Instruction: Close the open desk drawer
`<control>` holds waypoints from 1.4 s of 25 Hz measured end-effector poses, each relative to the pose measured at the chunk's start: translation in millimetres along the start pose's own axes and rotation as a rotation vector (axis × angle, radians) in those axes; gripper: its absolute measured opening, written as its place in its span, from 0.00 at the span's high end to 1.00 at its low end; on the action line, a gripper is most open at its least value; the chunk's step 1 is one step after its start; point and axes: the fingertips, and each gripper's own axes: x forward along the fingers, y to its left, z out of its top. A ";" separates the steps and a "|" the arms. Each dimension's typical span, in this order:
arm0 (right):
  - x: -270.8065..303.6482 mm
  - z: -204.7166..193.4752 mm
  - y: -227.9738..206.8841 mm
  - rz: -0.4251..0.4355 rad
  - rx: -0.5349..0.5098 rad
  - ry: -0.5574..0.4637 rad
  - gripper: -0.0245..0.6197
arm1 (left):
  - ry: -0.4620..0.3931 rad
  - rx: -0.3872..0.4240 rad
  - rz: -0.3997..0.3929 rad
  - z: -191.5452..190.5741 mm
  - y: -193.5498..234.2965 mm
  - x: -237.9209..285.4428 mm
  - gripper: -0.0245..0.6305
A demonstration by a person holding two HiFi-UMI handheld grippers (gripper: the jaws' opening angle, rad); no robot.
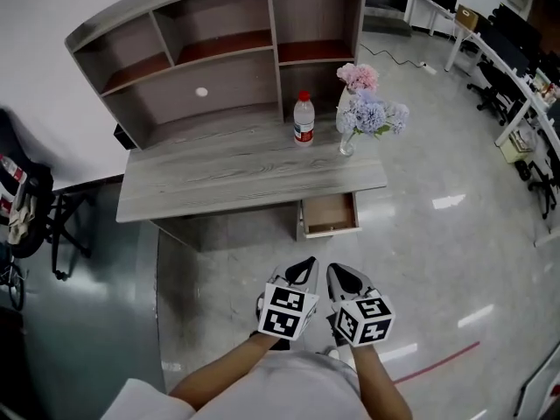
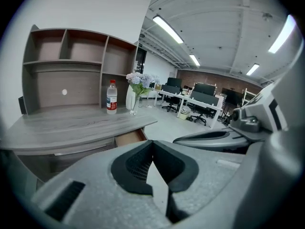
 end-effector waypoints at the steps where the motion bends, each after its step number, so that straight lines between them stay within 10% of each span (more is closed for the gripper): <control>1: 7.3 -0.6 3.6 -0.006 0.010 0.002 0.96 | 0.000 0.000 -0.010 -0.4 7.6 0.9 0.96; 19: 57.7 -9.8 -14.8 -0.168 0.261 -0.125 0.96 | 0.034 0.047 -0.198 -1.4 56.9 28.8 0.96; 35: 117.8 -61.2 -108.0 -0.124 0.475 -0.085 0.96 | 0.138 0.058 -0.167 -26.4 58.3 119.9 0.96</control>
